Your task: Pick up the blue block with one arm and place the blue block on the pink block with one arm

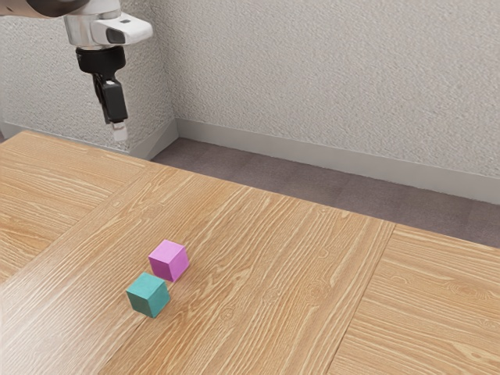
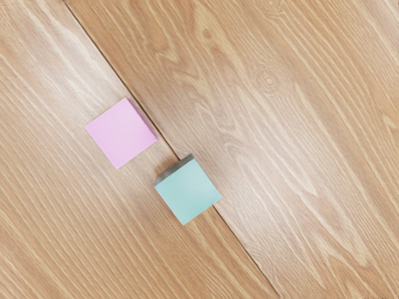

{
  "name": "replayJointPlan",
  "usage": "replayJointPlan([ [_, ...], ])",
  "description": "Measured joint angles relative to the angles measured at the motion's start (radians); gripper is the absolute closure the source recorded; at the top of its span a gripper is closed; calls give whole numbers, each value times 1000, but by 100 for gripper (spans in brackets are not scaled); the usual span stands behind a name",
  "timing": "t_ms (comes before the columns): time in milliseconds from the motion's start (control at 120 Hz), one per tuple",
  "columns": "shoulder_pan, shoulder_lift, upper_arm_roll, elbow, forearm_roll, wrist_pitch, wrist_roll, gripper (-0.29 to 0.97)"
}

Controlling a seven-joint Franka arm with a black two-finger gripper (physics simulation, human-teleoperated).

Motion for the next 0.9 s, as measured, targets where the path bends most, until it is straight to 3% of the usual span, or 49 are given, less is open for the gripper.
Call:
replayJointPlan([
  [275, 1, -3, 0, -2, 0, 0, 28, 0],
  [400, 5, -120, -40, 169, 13, -72, 3, 0],
  [475, 31, -207, -55, 68, 49, -108, -27, 0],
  [592, 152, -407, -60, -238, 74, -90, -69, 0],
  [658, 485, -568, -271, -490, -7, -19, -83, 0],
  [700, 617, -646, -374, -655, -78, 40, -88, 0],
  [792, 779, -771, -594, -812, -208, 141, -100, 0],
  [900, 839, -809, -777, -878, -348, 227, -118, 0],
])
